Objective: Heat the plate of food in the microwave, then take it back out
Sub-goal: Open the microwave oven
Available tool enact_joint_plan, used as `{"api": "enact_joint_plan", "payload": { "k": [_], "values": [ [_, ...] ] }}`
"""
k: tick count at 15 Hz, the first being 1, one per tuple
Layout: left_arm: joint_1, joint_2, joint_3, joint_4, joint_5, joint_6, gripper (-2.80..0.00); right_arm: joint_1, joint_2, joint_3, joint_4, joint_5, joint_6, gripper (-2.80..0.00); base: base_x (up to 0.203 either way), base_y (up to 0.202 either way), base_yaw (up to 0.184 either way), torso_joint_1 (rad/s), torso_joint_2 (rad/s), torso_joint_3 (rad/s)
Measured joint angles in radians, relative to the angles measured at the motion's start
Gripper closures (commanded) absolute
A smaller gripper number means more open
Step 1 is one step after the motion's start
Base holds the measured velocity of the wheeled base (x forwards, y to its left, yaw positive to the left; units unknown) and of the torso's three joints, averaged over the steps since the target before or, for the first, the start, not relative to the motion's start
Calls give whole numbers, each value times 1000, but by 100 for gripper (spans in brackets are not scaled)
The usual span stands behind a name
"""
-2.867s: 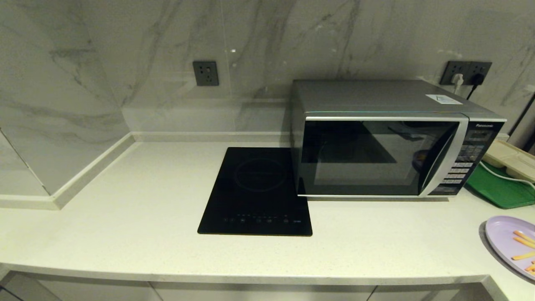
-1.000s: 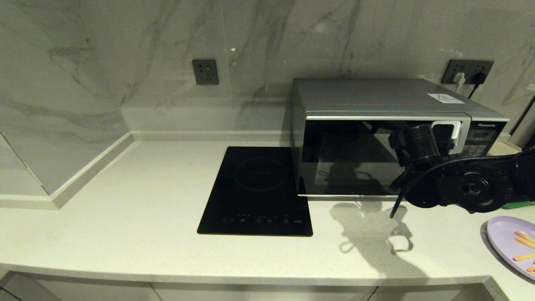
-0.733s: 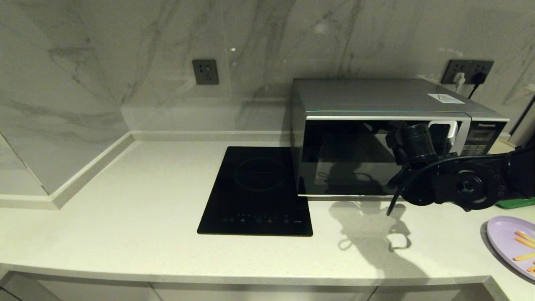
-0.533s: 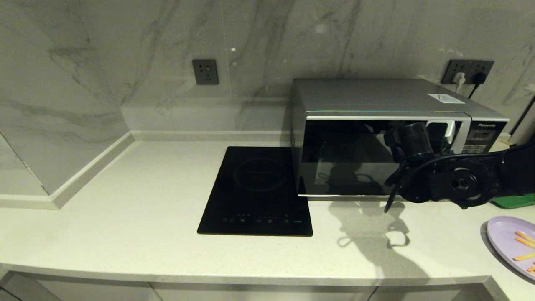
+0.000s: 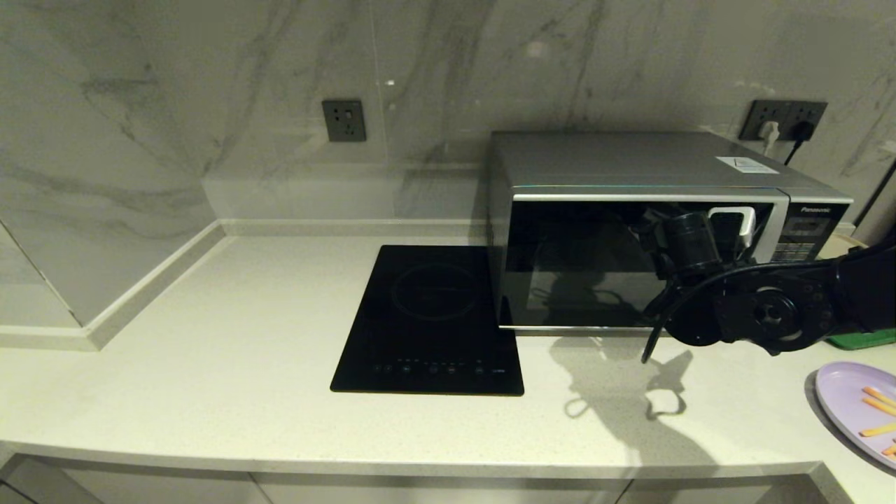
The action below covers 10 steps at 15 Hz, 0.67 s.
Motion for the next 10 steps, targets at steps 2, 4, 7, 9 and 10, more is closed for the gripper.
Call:
{"api": "enact_joint_plan", "payload": {
  "k": [2,4,7,9,10],
  "values": [
    [0,0,0,0,0,0,0,-3,16,-18,-1,-4,0,-280,0,0,0,0,0,0],
    [0,0,0,0,0,0,0,-23,40,-42,-1,-6,5,-280,0,0,0,0,0,0],
    [0,0,0,0,0,0,0,-65,76,-74,0,-6,12,-280,0,0,0,0,0,0],
    [0,0,0,0,0,0,0,-85,92,-94,0,-3,15,-280,0,0,0,0,0,0],
    [0,0,0,0,0,0,0,-91,96,-100,-1,-1,14,-280,0,0,0,0,0,0]
  ]
}}
